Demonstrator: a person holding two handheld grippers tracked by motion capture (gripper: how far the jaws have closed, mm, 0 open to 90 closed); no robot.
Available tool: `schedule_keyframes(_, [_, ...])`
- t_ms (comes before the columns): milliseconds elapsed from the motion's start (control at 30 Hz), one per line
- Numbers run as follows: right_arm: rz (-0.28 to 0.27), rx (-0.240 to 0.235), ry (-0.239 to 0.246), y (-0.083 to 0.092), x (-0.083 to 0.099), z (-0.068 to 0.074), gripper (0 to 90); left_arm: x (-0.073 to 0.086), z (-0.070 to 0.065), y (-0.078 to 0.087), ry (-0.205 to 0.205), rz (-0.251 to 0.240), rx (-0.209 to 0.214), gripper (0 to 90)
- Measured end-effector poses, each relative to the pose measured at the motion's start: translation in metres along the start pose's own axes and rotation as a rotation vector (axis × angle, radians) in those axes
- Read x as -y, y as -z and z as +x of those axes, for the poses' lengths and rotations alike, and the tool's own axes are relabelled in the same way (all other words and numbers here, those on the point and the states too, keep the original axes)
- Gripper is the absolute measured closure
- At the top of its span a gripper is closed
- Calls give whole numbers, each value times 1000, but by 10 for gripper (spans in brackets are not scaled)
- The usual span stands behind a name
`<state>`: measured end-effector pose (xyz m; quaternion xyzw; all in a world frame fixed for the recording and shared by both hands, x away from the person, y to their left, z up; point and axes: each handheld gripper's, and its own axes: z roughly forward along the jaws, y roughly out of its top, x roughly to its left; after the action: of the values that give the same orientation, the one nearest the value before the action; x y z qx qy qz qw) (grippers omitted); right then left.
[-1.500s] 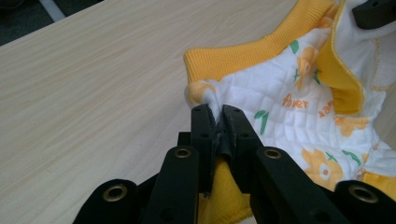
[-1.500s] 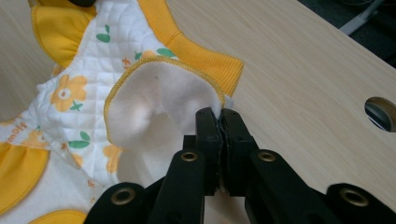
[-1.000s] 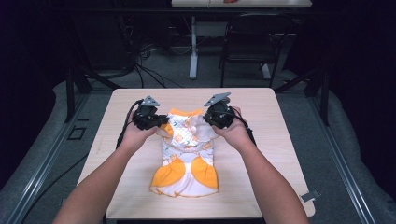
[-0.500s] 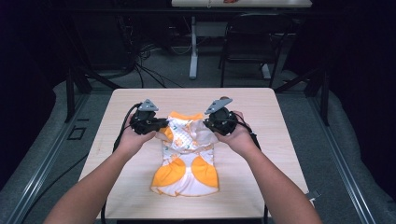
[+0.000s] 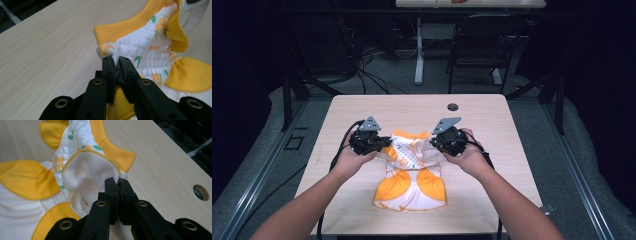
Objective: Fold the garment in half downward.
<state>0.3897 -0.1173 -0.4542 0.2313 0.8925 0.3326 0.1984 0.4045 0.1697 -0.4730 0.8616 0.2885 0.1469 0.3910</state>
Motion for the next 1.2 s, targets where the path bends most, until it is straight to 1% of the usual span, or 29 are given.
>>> schedule_keyframes(33, [0, 0, 0, 0, 0, 0, 867, 0, 0, 0, 0, 0, 0, 835])
schedule_keyframes(67, [4, -2, 10, 0, 3, 5, 868, 3, -2, 1, -6, 5, 4, 835])
schedule_keyframes(133, [3, -5, 14, -1, 5, 8, 867, 6, -4, 1, -7, 3, 8, 835])
schedule_keyframes(167, [15, -14, 22, -1, 6, 9, 868, 8, -5, 0, -7, 5, 10, 835])
schedule_keyframes(233, [13, -13, 21, -1, 8, 11, 867, 9, -5, 1, -6, 8, 15, 835])
schedule_keyframes(267, [25, -17, 40, -2, 10, 15, 867, 12, -7, 0, -7, 12, 19, 835])
schedule_keyframes(300, [25, -13, 45, -1, 10, 16, 867, 13, -8, 0, -12, 11, 20, 835])
schedule_keyframes(333, [16, -24, 36, -1, 11, 17, 867, 13, -8, 0, -12, 11, 20, 835])
schedule_keyframes(467, [27, -28, 41, -3, 18, 22, 867, 21, -14, 0, -12, 15, 40, 834])
schedule_keyframes(500, [30, -34, 41, -3, 20, 23, 867, 21, -14, 0, -12, 15, 40, 834])
schedule_keyframes(567, [44, -33, 58, -4, 22, 26, 866, 28, -17, -1, -9, 20, 52, 834])
schedule_keyframes(600, [45, -32, 59, -3, 23, 27, 866, 30, -18, -1, -9, 24, 57, 834])
schedule_keyframes(667, [35, -48, 42, -4, 26, 29, 865, 35, -20, -1, -6, 22, 62, 834])
schedule_keyframes(700, [34, -50, 44, -4, 28, 30, 866, 35, -20, -1, -6, 22, 62, 833])
schedule_keyframes(800, [44, -53, 61, -6, 32, 35, 865, 44, -26, -2, -19, 33, 69, 832])
schedule_keyframes(867, [44, -62, 53, -6, 34, 36, 865, 46, -27, -2, -23, 36, 71, 832])
schedule_keyframes(933, [41, -72, 53, -8, 39, 41, 864, 52, -30, -3, -15, 37, 84, 831])
schedule_keyframes(967, [51, -73, 56, -8, 40, 42, 864, 54, -31, -3, -14, 35, 88, 831])
schedule_keyframes(1000, [51, -73, 56, -8, 40, 42, 864, 54, -31, -3, -14, 35, 88, 831])
schedule_keyframes(1033, [48, -85, 54, -9, 44, 44, 864, 58, -33, -3, -6, 32, 97, 830])
schedule_keyframes(1133, [47, -89, 43, -10, 49, 48, 862, 62, -36, -3, 7, 24, 102, 829])
schedule_keyframes(1200, [42, -92, 33, -10, 52, 49, 861, 63, -36, -3, 3, 27, 105, 827])
